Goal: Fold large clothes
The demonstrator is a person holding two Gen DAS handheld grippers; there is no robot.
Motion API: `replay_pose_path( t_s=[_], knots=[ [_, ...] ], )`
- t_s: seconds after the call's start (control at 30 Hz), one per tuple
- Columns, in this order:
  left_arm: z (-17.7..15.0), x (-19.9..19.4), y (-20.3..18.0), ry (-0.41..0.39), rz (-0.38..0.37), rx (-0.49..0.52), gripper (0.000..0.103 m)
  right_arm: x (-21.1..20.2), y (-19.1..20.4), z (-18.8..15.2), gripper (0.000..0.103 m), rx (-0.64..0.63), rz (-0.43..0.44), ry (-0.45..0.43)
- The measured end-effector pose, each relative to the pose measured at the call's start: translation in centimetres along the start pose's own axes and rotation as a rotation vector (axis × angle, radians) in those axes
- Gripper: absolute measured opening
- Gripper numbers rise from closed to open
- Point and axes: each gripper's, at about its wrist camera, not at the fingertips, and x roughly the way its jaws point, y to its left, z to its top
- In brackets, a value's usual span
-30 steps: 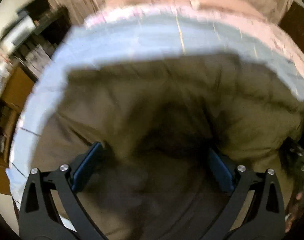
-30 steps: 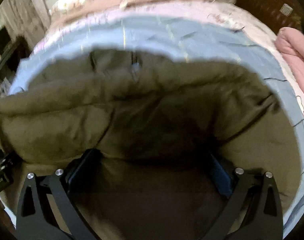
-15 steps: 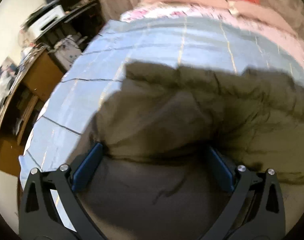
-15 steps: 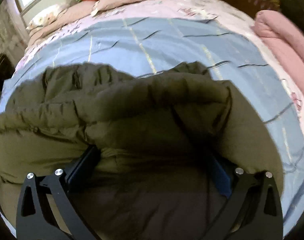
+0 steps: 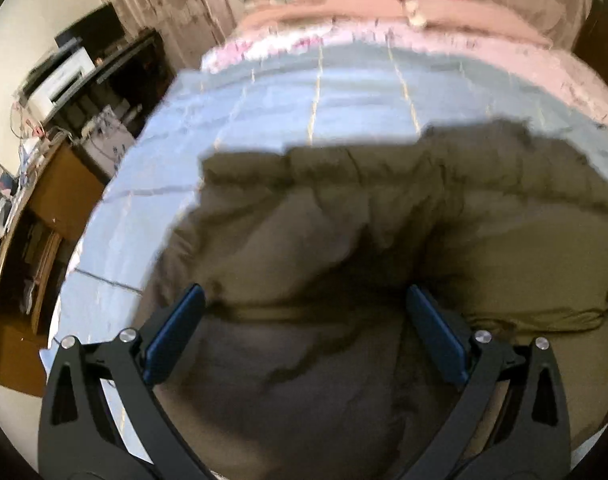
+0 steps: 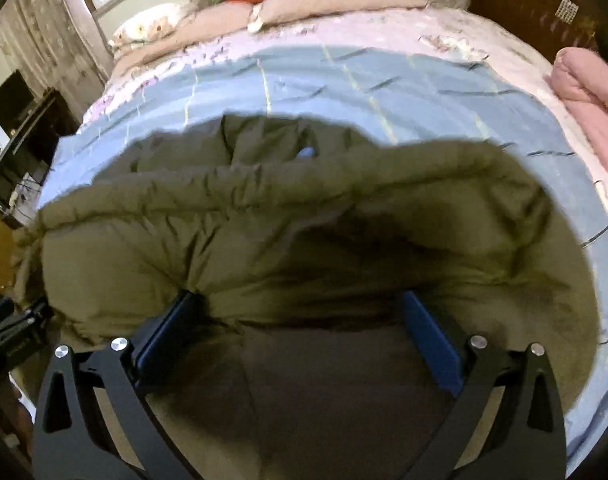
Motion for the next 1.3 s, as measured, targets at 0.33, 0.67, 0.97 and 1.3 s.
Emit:
replay_pose_path(
  t_s=[0.33,0.67,0.97,1.3],
  knots=[
    [-1.7,1.8,2.1,0.103,0.021,-0.028,0.101,0.7,-11.0,-2.6,0.102,0.231,-0.088,0.118],
    [-1.5,-15.0,2.4,-0.136,-0.178,-0.165,0.101,-15.5,-3.7,-4.3,0.102,0.027,-0.009,-0.209],
    [-8.1,-23.4,1.2,-0.217,-0.23,-0.11,0.101,-19.6,-0.4,-9.0,0.102,-0.064,-0.058,-0.192],
    [-10.2,-25.6,0.9,-0.338,-0.145,-0.038,0.101,-21.9,3.7,-11.5,0.102,-0.148,-0.113,-0.334]
  ],
)
